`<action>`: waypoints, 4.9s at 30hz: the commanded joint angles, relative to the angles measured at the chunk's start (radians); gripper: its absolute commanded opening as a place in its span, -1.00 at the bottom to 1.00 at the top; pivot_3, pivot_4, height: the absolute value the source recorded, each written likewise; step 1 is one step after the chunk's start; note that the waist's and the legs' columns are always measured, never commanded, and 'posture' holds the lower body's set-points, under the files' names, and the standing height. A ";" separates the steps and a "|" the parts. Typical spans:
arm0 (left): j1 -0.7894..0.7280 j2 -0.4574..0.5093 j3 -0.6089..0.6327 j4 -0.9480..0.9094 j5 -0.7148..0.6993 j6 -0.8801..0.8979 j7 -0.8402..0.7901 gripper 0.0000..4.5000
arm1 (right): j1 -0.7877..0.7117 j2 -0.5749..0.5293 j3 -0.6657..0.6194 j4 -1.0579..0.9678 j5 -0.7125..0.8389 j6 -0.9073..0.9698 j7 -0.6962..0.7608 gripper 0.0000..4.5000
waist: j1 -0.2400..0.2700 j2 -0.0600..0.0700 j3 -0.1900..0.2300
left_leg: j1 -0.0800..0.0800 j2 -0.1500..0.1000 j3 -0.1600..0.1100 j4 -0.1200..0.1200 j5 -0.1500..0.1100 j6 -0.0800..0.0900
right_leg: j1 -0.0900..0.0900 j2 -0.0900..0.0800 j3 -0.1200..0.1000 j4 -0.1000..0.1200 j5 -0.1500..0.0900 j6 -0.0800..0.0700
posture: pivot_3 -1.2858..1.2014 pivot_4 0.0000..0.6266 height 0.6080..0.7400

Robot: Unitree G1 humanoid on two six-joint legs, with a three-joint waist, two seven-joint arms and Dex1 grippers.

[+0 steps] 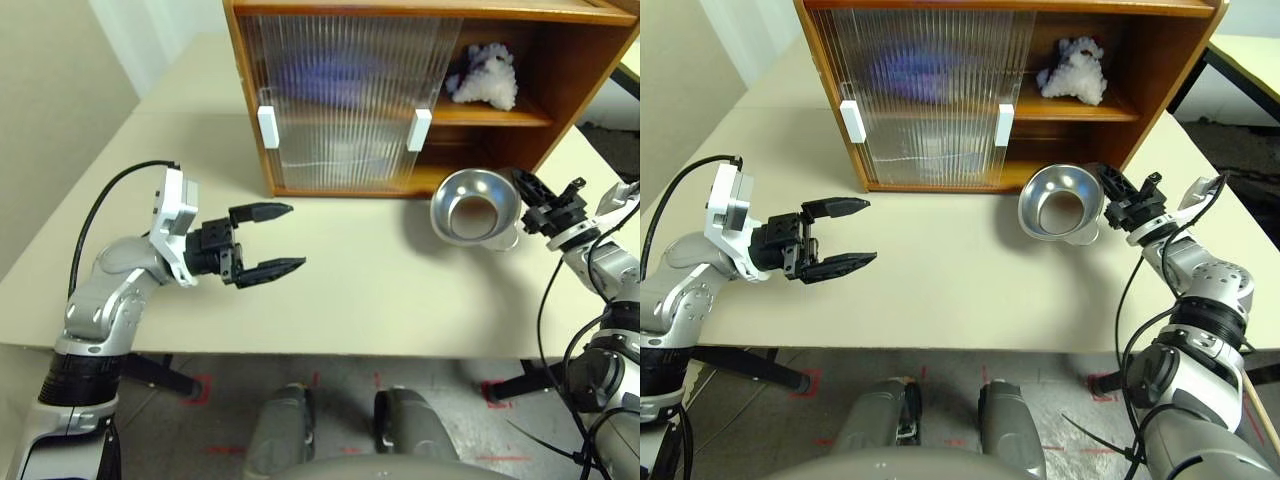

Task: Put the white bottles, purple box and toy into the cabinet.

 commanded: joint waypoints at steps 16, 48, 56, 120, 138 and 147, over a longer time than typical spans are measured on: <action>-0.001 -0.005 -0.012 -0.018 0.012 0.007 0.015 1.00 | -0.309 0.127 -0.085 0.442 -0.014 -0.670 -0.111 -1.00 | -0.019 0.004 0.002 | 0.000 0.000 0.000 -0.002 0.000 0.000 | 0.000 0.000 0.000 0.000 0.006 0.005 | 0.10 -0.89 1.00; 0.031 0.010 0.039 -0.077 -0.021 0.052 0.058 1.00 | -0.531 0.198 -0.224 0.685 0.027 -1.084 -0.338 -1.00 | -0.046 0.007 0.005 | 0.000 0.000 -0.001 -0.003 0.000 0.000 | -0.001 -0.001 -0.001 0.000 0.009 0.009 | 0.12 -0.85 1.00; 0.017 0.006 0.039 -0.073 -0.021 0.061 0.058 1.00 | -0.547 0.205 -0.229 0.691 0.034 -1.063 -0.356 -0.28 | -0.045 0.008 0.005 | 0.000 0.000 -0.001 -0.003 0.000 0.000 | -0.001 -0.001 -0.001 0.000 0.009 0.008 | 0.12 -0.85 1.00; 0.004 -0.014 0.042 -0.108 -0.044 0.132 0.088 1.00 | 0.297 0.011 0.694 -0.491 -0.394 -0.451 0.420 0.74 | -0.043 0.006 0.006 | 0.001 0.000 -0.001 -0.002 0.000 0.000 | -0.001 -0.001 -0.001 0.002 -0.001 -0.001 | 0.09 -0.81 1.00; 0.003 -0.015 0.044 -0.073 -0.027 0.088 0.079 1.00 | -0.053 0.178 0.665 -0.331 -0.457 -0.602 0.215 -0.98 | 0.003 0.003 0.005 | -0.004 0.000 0.000 -0.003 -0.001 -0.002 | -0.007 -0.002 -0.003 0.003 0.005 0.002 | 0.11 -0.91 1.00; 0.000 -0.020 0.037 -0.083 -0.030 0.094 0.090 1.00 | -0.128 0.167 0.631 -0.222 -0.519 -0.743 0.142 -0.98 | 0.002 0.003 0.005 | -0.006 0.000 0.000 -0.002 -0.001 -0.002 | -0.008 -0.001 -0.003 0.003 0.008 0.007 | 0.11 -0.91 1.00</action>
